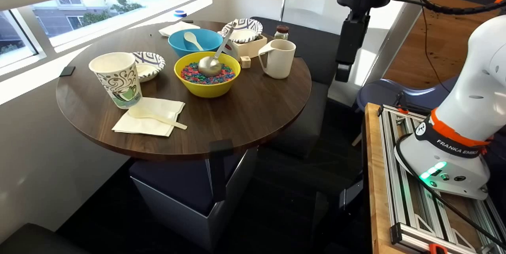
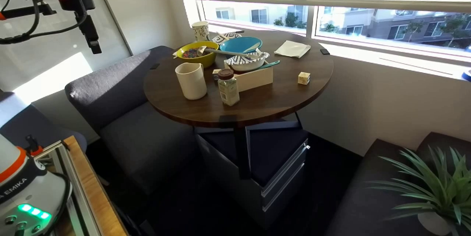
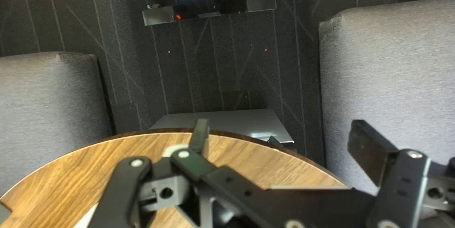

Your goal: Pick up the white mug and push the yellow bowl a little to the right, put the white mug on the table to the left of the yellow bowl

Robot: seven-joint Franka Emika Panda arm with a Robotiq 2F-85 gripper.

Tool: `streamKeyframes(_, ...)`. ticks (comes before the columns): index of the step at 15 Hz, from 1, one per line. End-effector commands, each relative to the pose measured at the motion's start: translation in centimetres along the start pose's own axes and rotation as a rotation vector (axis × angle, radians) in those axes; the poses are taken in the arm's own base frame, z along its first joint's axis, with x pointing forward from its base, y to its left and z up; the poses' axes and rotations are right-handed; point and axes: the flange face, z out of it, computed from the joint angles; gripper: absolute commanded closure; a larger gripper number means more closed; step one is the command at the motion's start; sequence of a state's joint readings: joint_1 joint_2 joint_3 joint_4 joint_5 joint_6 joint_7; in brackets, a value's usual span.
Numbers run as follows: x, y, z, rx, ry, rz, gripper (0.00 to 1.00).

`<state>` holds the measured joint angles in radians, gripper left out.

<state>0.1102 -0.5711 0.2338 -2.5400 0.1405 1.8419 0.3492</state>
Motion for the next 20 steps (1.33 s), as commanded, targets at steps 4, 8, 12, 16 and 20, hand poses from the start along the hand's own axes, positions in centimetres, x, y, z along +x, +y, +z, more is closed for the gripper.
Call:
streamKeyframes(4,3.0,7.9,-2.5,-0.063,0.120,-0.210,0.00)
streamKeyframes(8,6.0,11.8,-2.6,-0.011,0.250,-0.254,0.00)
streamKeyframes(12,8.6,14.1,-0.9,0.029,0.325,-0.267,0.00)
streamKeyframes(16,10.5,15.8,1.4,0.044,0.314,-0.263,0.00)
streamKeyframes(20,11.8,16.6,4.0,0.041,0.277,-0.244,0.00)
